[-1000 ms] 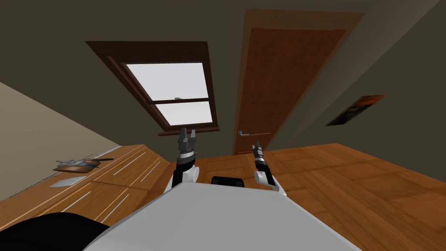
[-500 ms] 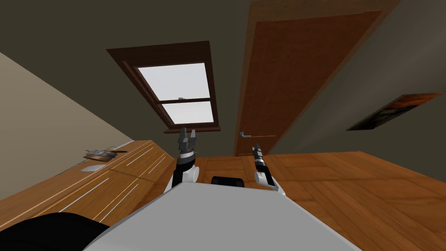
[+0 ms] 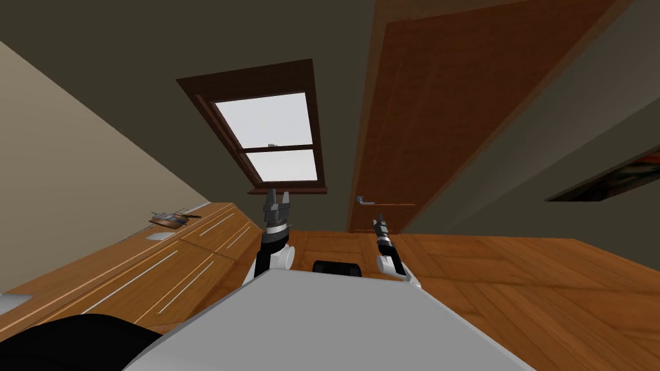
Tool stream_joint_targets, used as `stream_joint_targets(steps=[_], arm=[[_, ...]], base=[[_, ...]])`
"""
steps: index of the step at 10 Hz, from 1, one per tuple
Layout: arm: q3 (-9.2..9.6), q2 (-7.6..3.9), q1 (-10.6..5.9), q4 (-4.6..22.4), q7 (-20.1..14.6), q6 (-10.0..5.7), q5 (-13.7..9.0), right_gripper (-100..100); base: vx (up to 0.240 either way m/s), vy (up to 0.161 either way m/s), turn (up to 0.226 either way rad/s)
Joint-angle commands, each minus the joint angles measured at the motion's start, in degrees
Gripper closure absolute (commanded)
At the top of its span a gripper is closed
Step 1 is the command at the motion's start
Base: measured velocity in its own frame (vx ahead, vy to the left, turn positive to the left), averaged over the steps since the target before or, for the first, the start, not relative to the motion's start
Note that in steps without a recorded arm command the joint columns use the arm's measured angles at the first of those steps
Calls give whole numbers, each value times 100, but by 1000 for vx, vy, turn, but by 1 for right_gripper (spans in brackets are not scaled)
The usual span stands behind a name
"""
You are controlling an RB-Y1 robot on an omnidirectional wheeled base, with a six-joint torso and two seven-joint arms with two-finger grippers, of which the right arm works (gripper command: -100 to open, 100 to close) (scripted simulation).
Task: Pull the door open
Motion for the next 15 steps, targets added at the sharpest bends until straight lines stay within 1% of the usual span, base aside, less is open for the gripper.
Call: stream_joint_targets(steps=[1,5,8,12,13,14,15], arm=[[8,-28,-72,268,-16,-56,-35,-100],[32,-112,-317,1023,-69,-234,-137,-100],[45,-159,-458,1458,-99,-336,-195,-100],[60,-207,-604,1907,-130,-441,-256,-100],[59,-202,-586,1850,-129,-430,-246,-100],[15,-295,-550,1925,-221,-498,-281,-100],[-2,-329,-534,1947,-253,-520,-294,-100]], base=[[19,-47,160],[25,-89,204],[21,-72,187],[14,-55,176],[6,-29,26],[129,7,141],[186,40,94]])
